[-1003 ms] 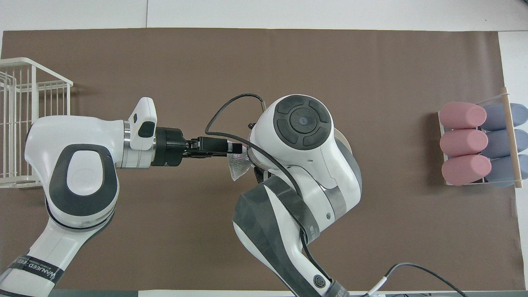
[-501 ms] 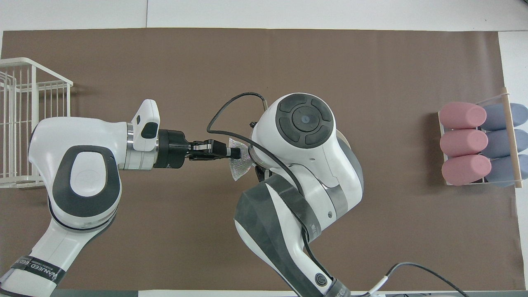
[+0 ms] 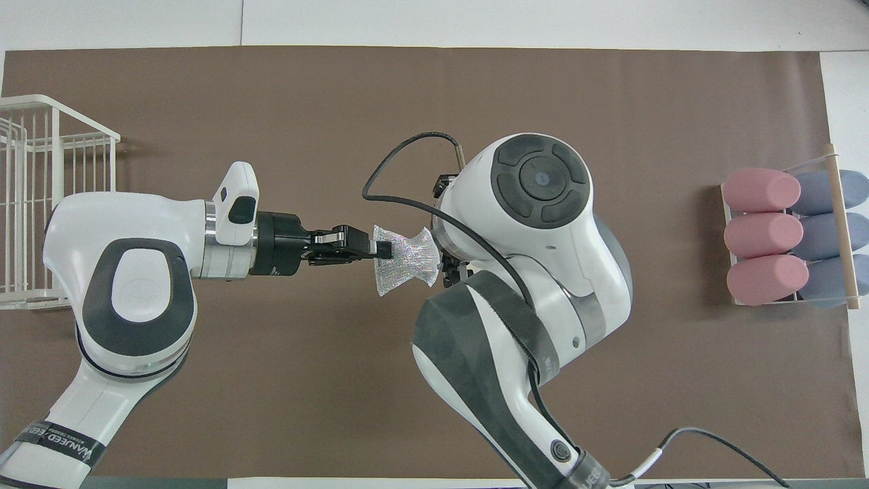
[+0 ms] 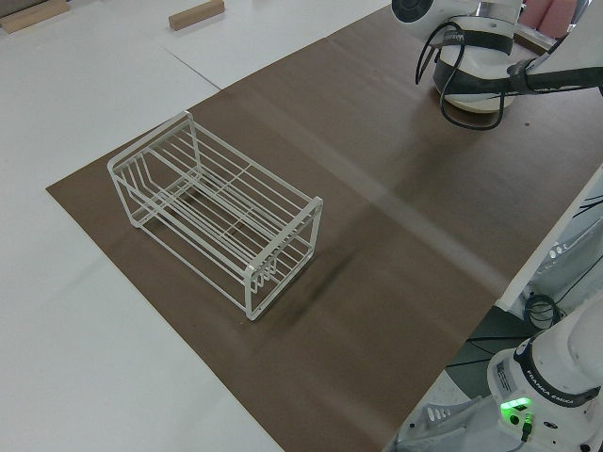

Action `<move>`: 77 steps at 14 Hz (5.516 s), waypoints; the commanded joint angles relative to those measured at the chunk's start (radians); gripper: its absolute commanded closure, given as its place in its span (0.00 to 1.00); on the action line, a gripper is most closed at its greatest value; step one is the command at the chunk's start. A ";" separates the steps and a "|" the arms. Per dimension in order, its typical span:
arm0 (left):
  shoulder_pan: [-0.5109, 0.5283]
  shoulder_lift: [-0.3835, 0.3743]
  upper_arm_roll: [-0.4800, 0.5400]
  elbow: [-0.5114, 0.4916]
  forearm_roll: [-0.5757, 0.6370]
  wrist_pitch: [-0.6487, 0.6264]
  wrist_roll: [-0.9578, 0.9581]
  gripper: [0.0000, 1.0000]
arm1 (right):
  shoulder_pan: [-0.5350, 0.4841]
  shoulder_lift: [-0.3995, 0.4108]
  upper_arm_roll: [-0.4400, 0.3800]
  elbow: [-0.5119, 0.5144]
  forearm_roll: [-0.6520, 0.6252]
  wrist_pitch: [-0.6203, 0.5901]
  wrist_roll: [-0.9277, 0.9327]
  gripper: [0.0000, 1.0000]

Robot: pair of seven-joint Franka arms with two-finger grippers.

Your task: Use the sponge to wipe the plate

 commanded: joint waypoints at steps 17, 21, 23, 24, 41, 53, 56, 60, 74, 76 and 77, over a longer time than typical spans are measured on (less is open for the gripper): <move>0.115 0.047 0.005 0.261 0.906 -0.251 -0.446 1.00 | -0.581 -0.287 0.004 -0.012 -0.054 -0.589 -1.597 0.00; 0.124 0.040 0.008 0.289 1.013 -0.280 -0.454 1.00 | -0.599 -0.294 0.006 -0.029 -0.053 -0.597 -1.642 0.00; 0.139 0.047 0.007 0.317 1.053 -0.306 -0.456 1.00 | -0.602 -0.297 0.004 -0.039 -0.054 -0.597 -1.646 0.00; 0.138 0.047 0.007 0.327 1.096 -0.320 -0.456 1.00 | -0.602 -0.306 0.004 -0.053 -0.054 -0.588 -1.654 0.00; 0.064 0.106 -0.006 0.467 1.800 -0.526 -0.483 1.00 | -0.679 -0.175 0.018 0.079 -0.129 -0.488 -2.011 0.00; 0.200 0.290 0.004 0.453 2.165 -0.299 -0.567 1.00 | -0.696 -0.185 0.016 0.068 -0.131 -0.487 -2.021 0.00; 0.210 0.294 0.002 0.413 2.155 -0.274 -0.635 1.00 | -0.682 -0.187 0.026 0.069 -0.131 -0.473 -2.008 0.00; 0.225 0.291 0.000 0.380 2.147 -0.251 -0.716 1.00 | -0.685 -0.187 0.026 0.068 -0.129 -0.465 -2.019 0.00; 0.246 0.292 -0.001 0.366 2.067 -0.181 -0.738 0.20 | -0.681 -0.187 0.027 0.068 -0.131 -0.467 -2.014 0.00; 0.246 0.292 -0.001 0.366 2.066 -0.181 -0.738 0.19 | -0.681 -0.187 0.027 0.068 -0.131 -0.467 -2.013 0.00; 0.245 0.292 -0.001 0.367 2.066 -0.181 -0.738 0.18 | -0.681 -0.188 0.027 0.068 -0.131 -0.467 -2.013 0.00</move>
